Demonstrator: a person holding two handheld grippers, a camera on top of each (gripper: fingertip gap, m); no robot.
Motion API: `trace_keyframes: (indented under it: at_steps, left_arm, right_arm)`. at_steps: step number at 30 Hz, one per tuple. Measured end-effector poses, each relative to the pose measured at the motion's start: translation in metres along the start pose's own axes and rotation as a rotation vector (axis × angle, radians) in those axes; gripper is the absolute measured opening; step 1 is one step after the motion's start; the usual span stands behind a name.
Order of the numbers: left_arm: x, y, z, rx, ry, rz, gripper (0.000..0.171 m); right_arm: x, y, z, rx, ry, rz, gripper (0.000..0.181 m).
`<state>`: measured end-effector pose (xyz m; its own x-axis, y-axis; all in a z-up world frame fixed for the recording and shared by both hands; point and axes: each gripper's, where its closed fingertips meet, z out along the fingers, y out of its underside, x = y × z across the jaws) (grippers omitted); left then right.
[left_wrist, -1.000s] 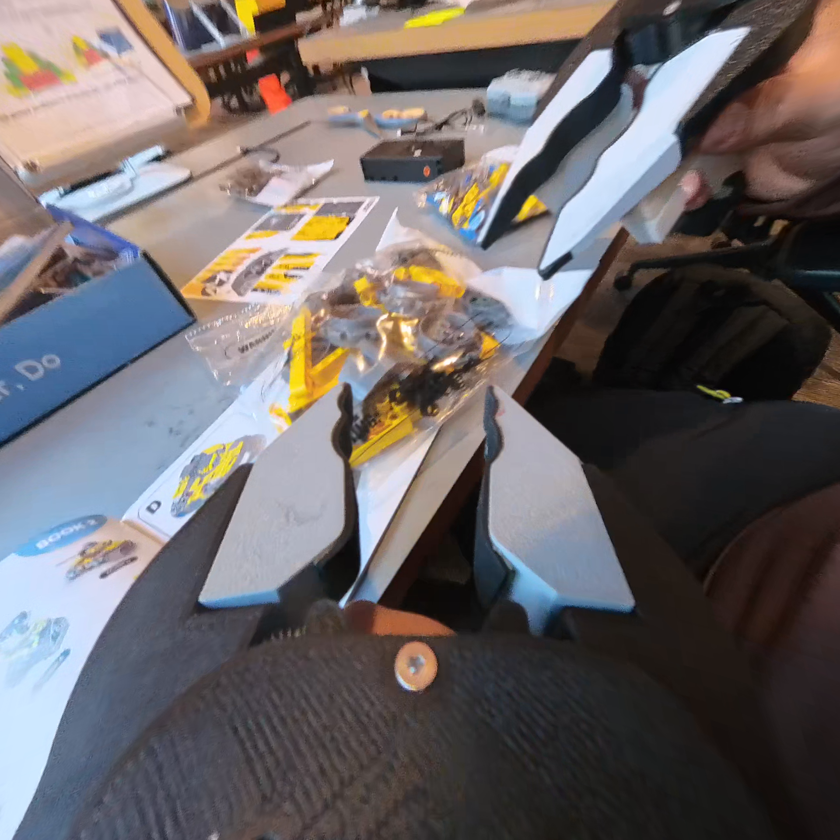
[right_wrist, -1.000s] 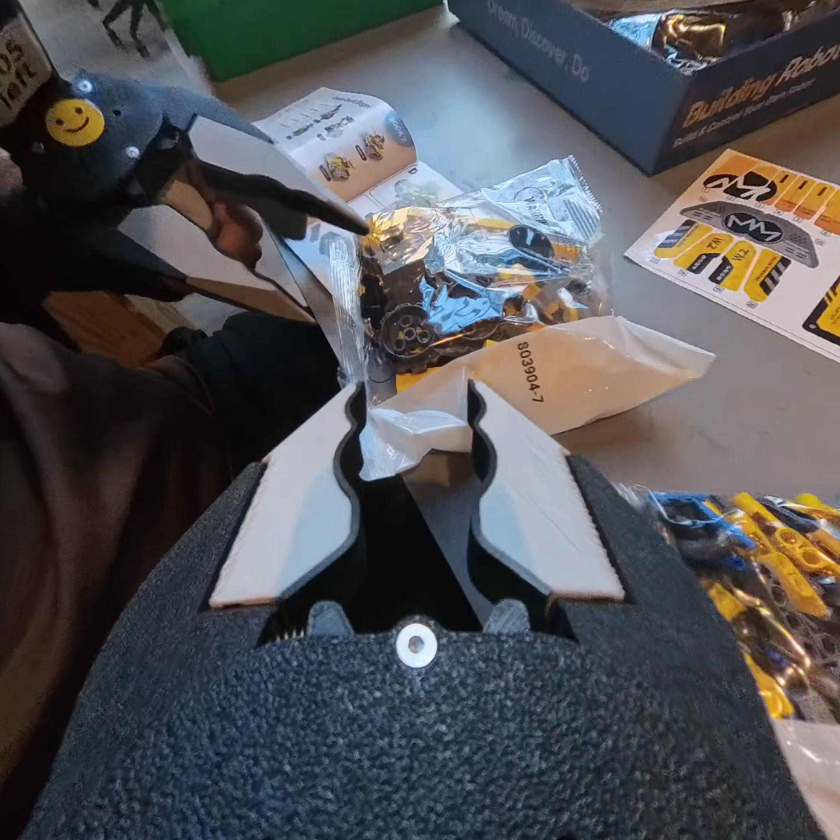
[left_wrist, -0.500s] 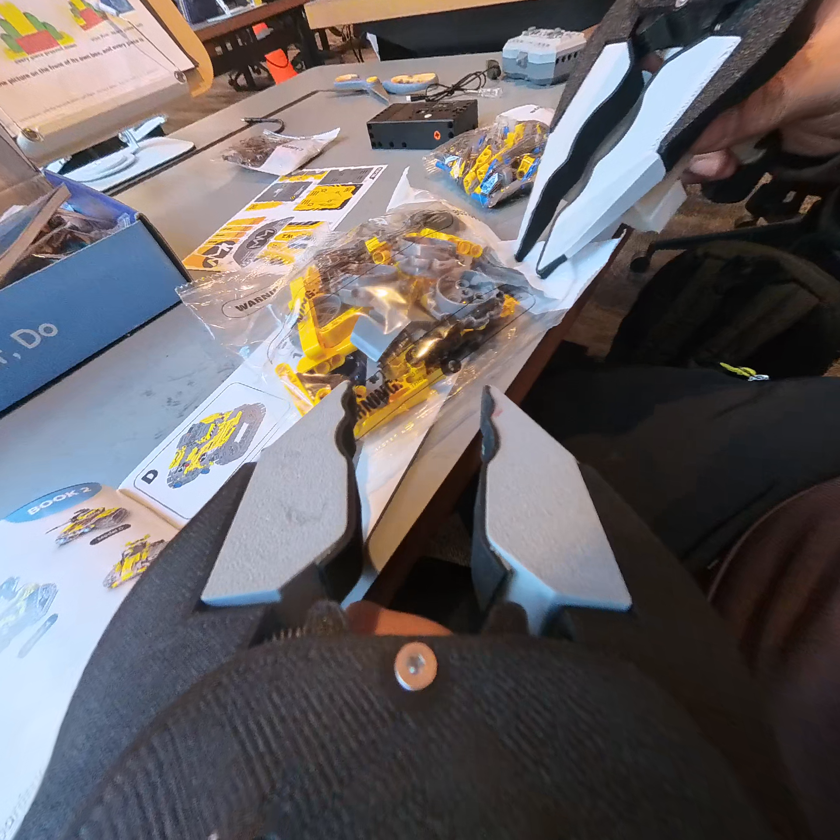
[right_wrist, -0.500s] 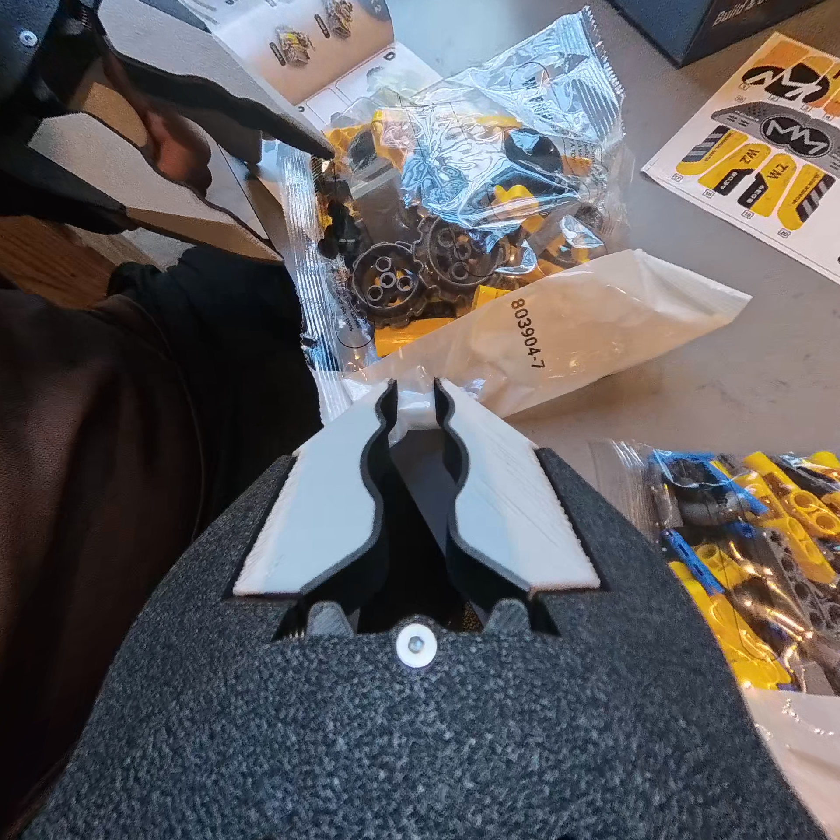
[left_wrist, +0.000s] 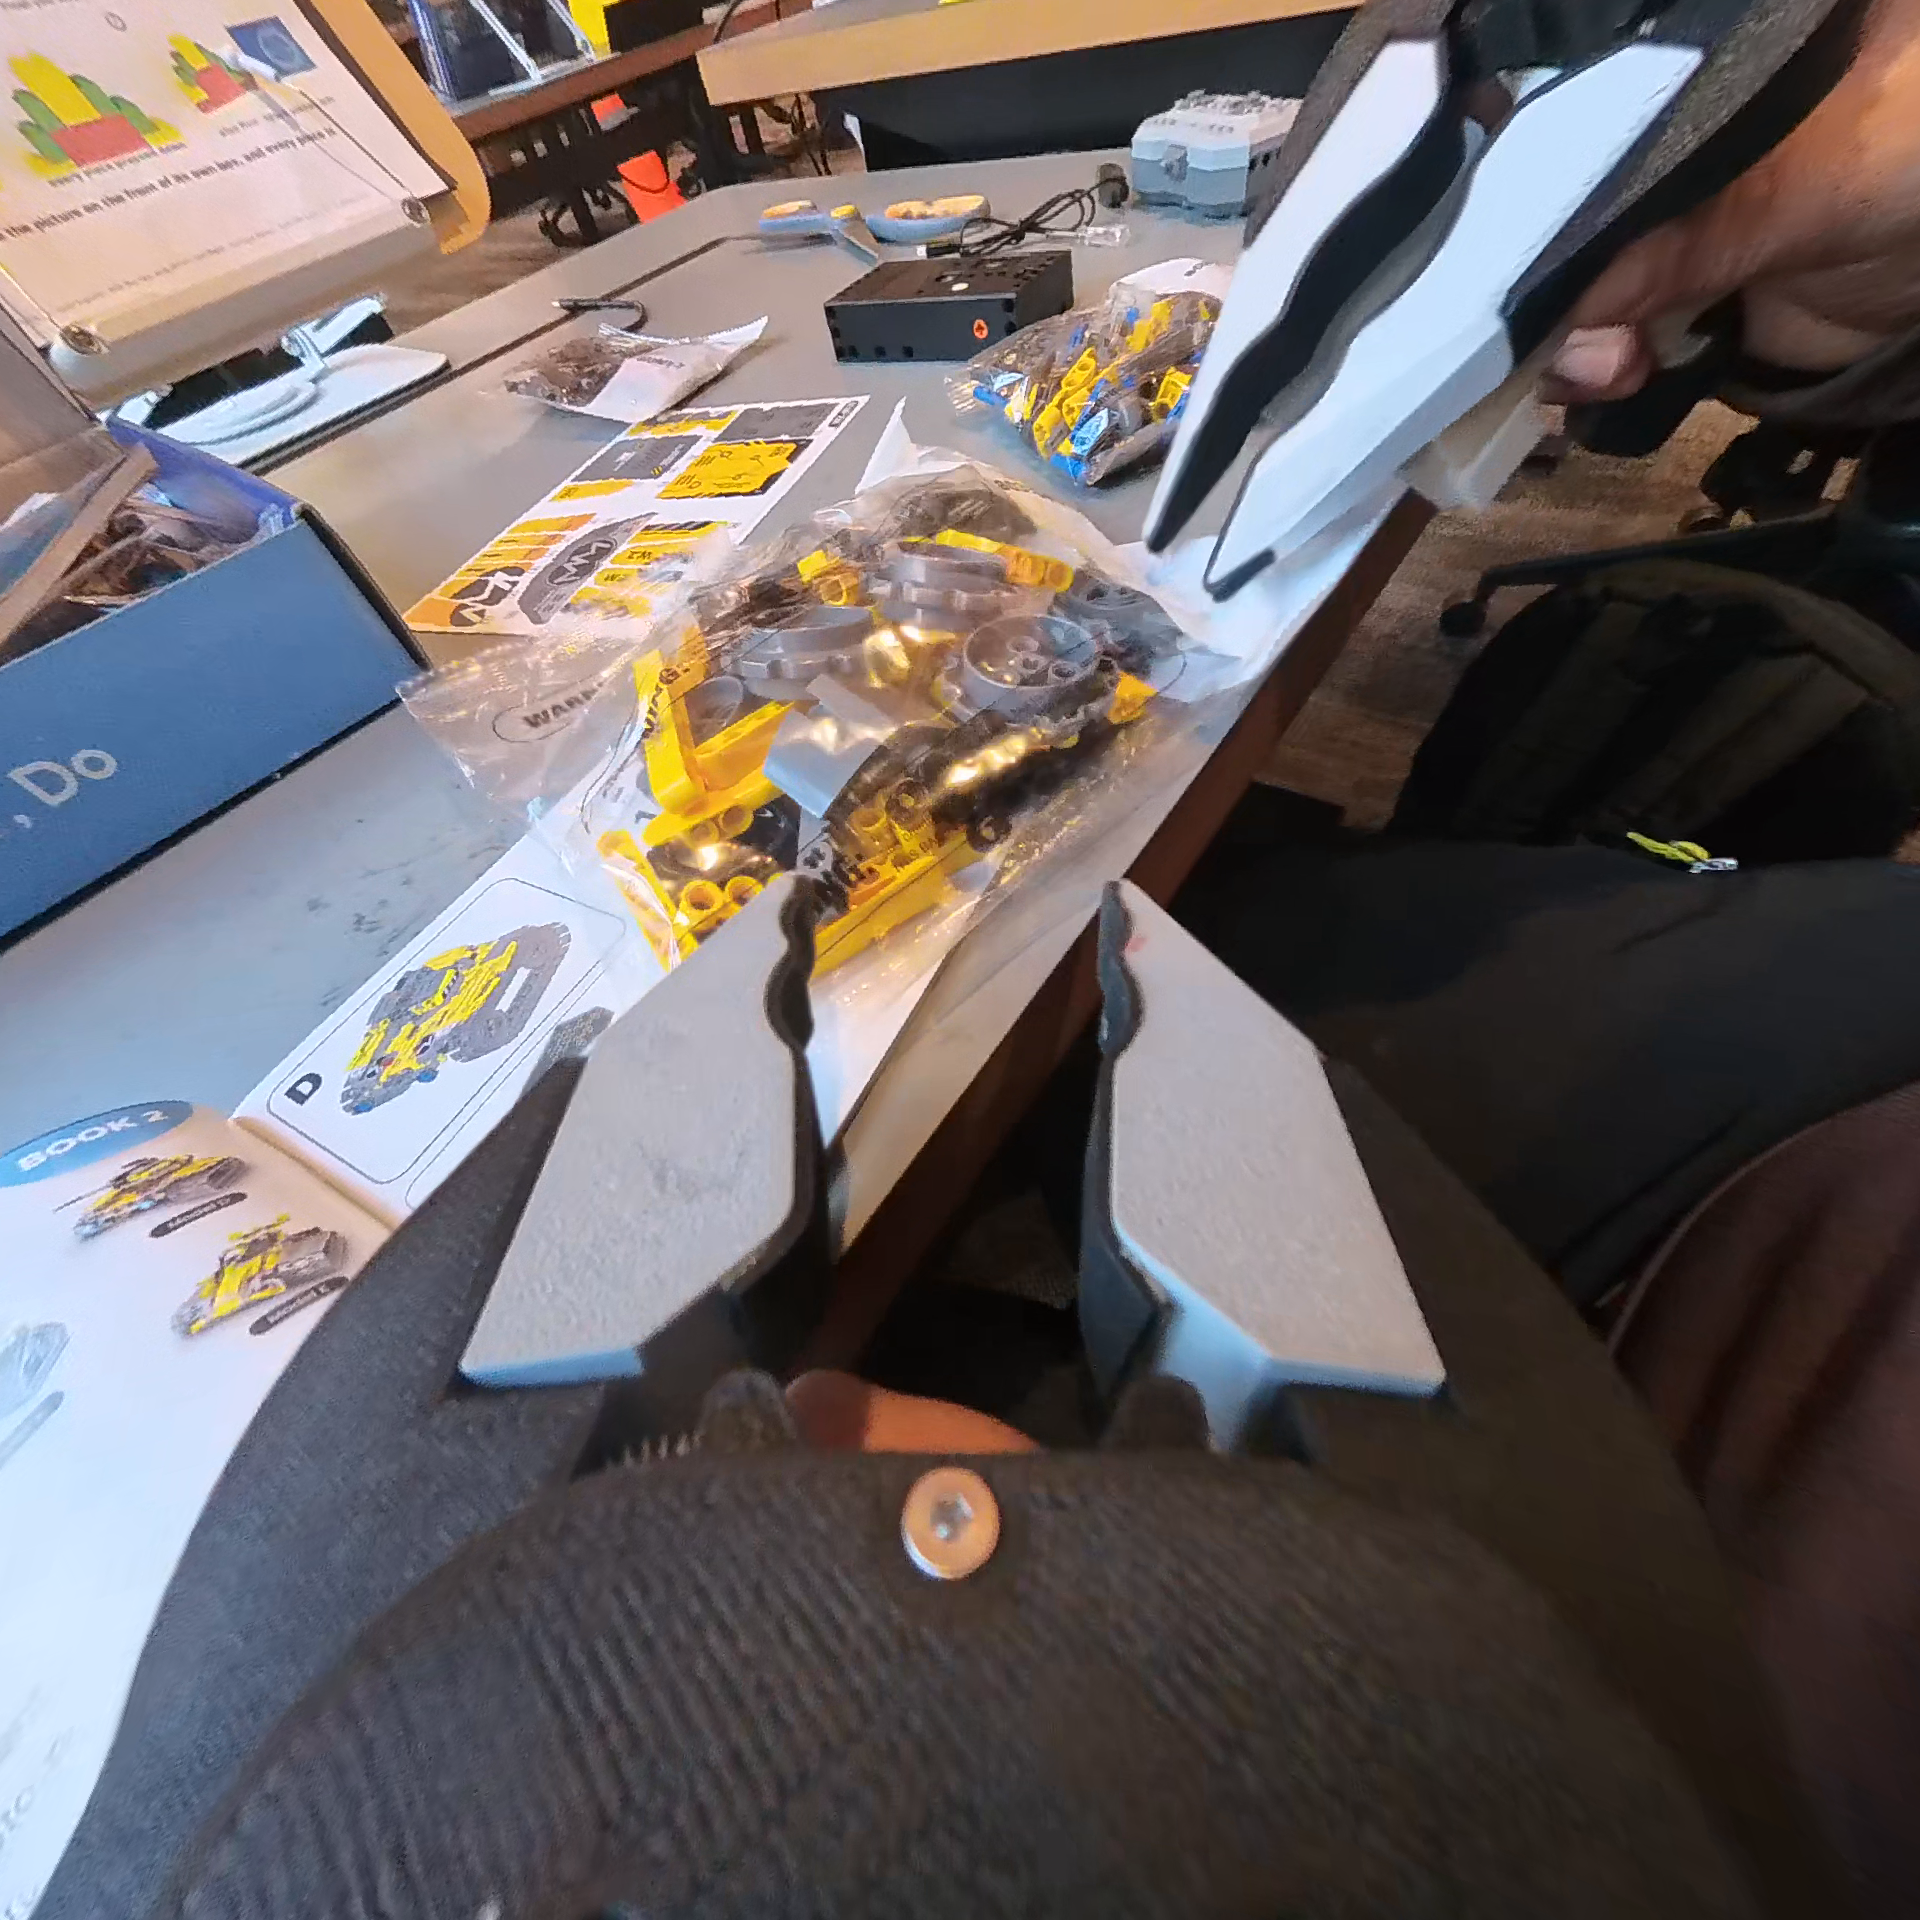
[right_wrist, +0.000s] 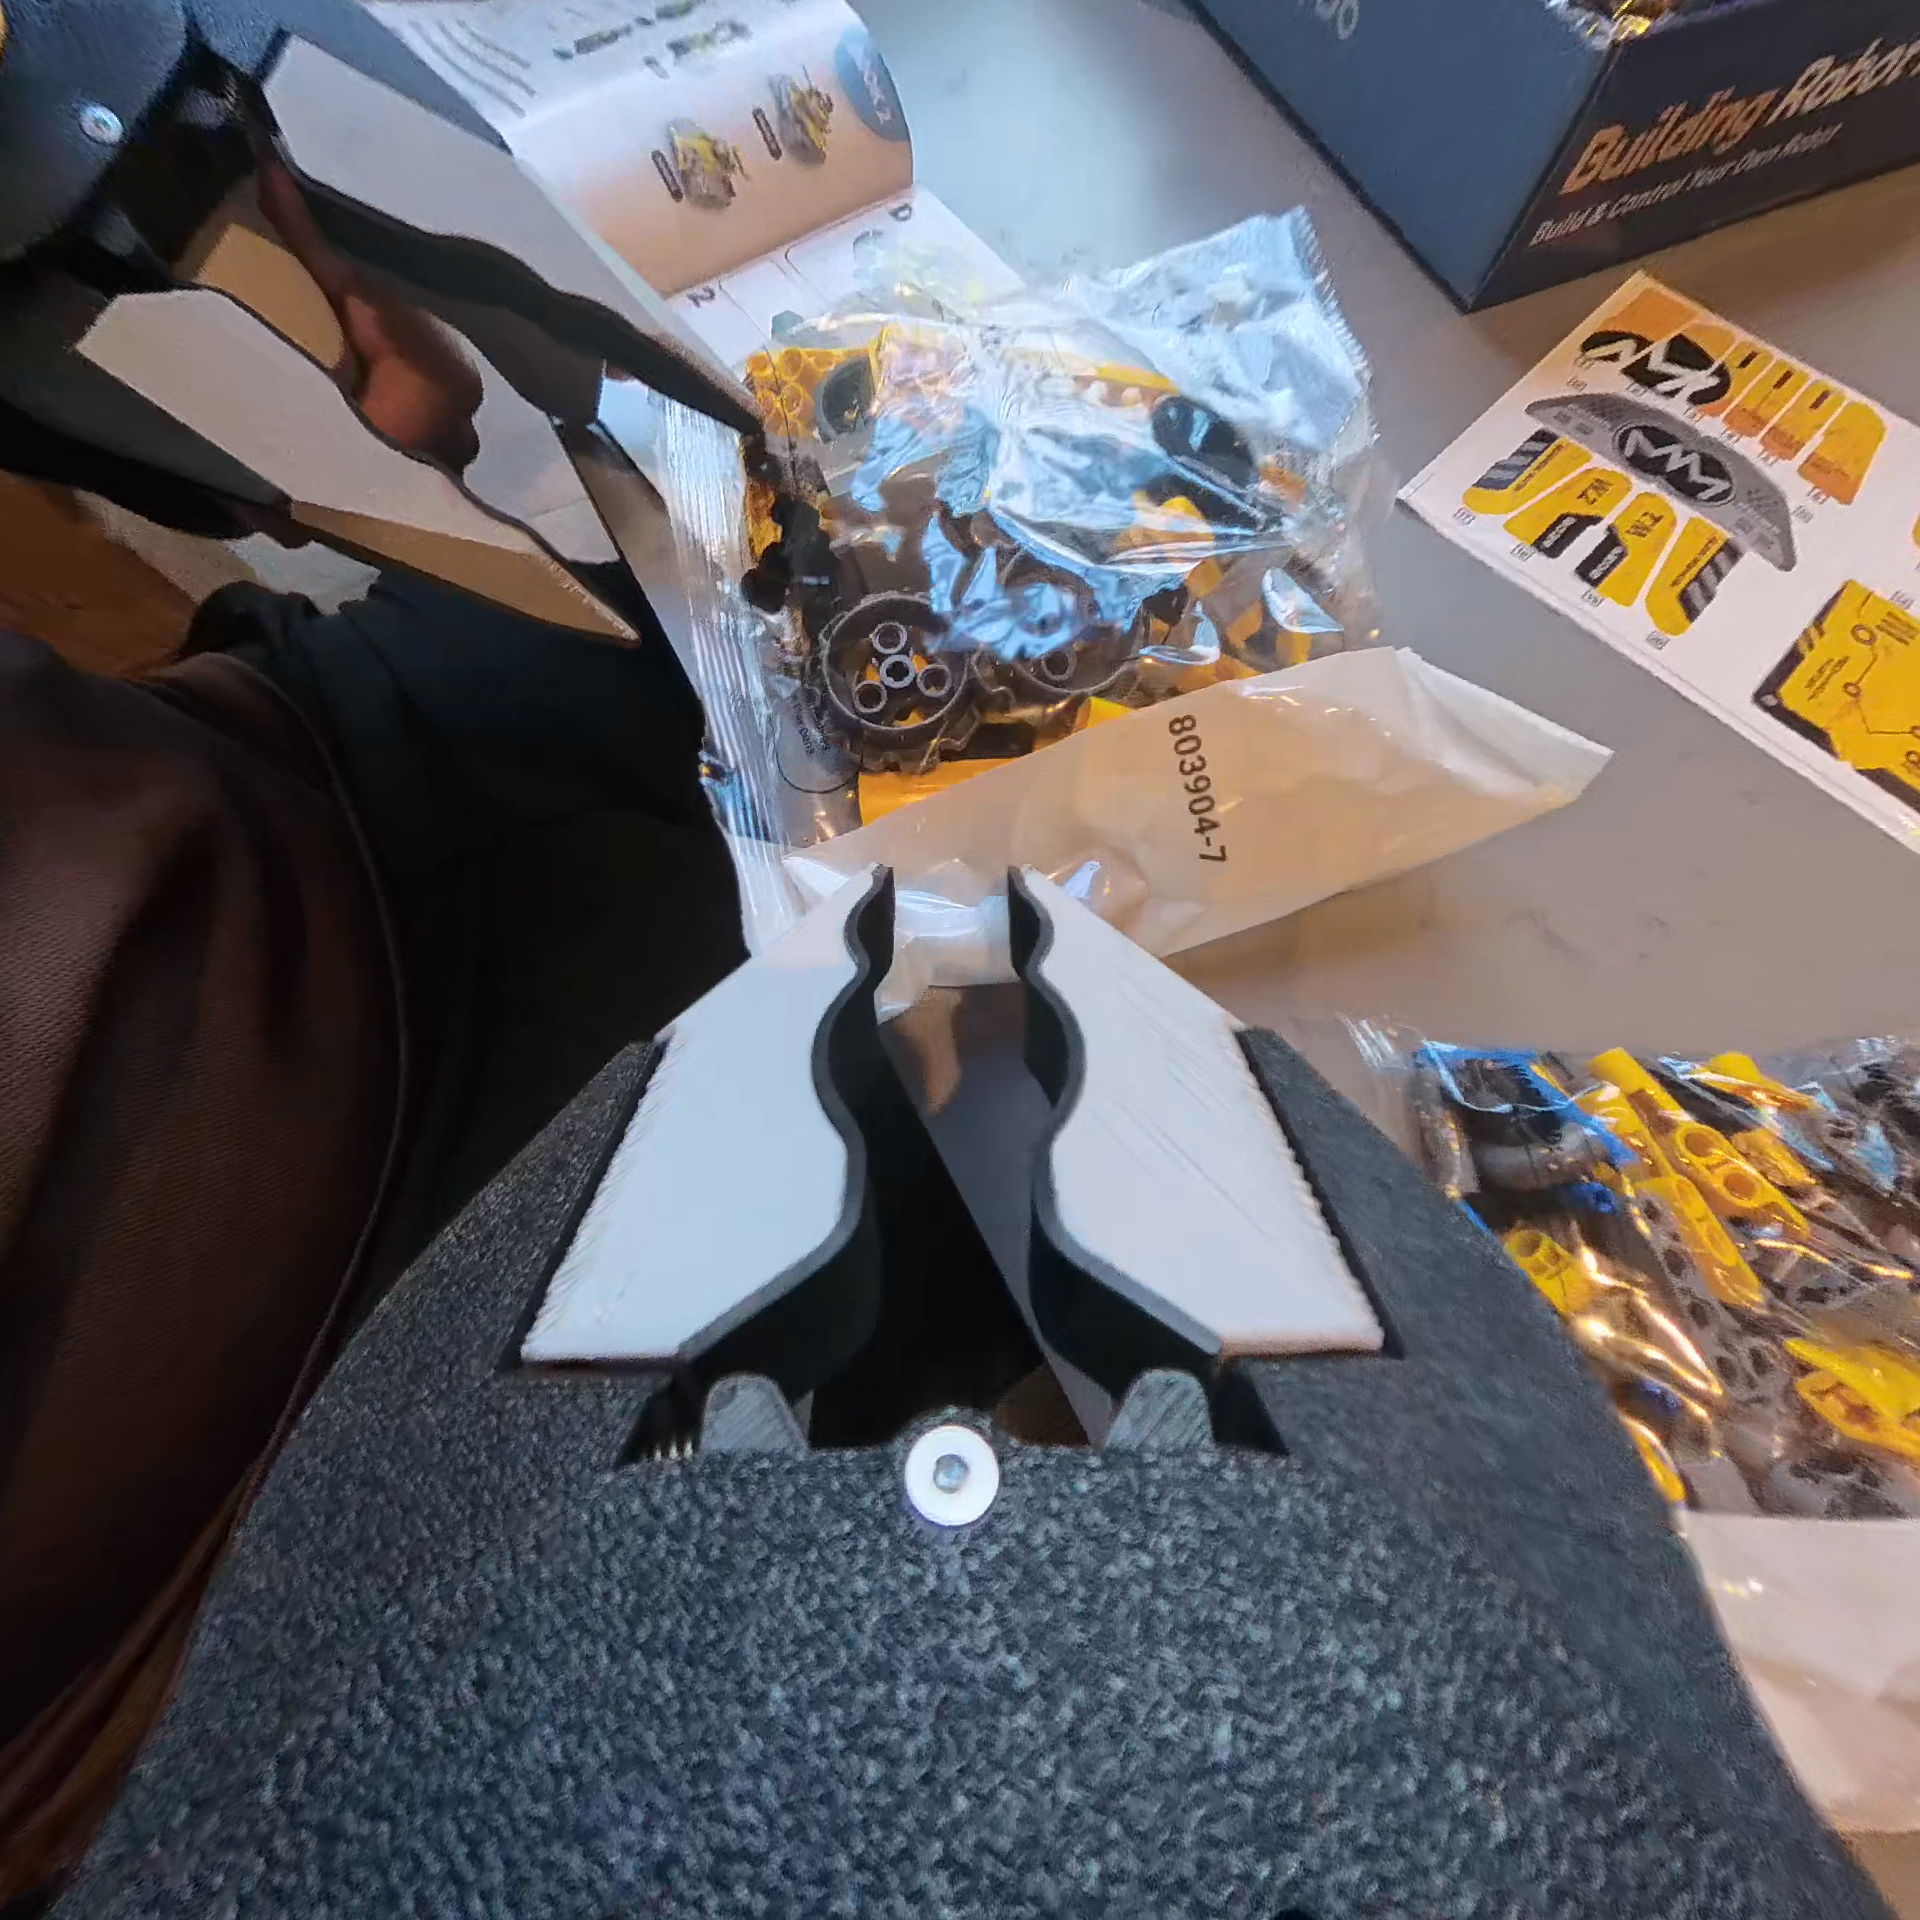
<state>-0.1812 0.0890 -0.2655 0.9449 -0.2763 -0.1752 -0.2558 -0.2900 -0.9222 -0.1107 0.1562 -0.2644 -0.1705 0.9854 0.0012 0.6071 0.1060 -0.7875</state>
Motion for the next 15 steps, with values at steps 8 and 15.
trace_keyframes:
  at_steps: [8, 15]
  left_arm:
    - [-0.005, -0.001, -0.001, 0.008, -0.003, -0.024, 0.046]
    - [-0.004, -0.001, -0.001, 0.014, -0.002, -0.024, 0.046]
  right_arm:
    - [0.009, -0.014, -0.025, 0.166, 0.091, 0.071, 0.028]
    - [-0.005, -0.004, -0.014, 0.106, 0.056, 0.025, 0.049]
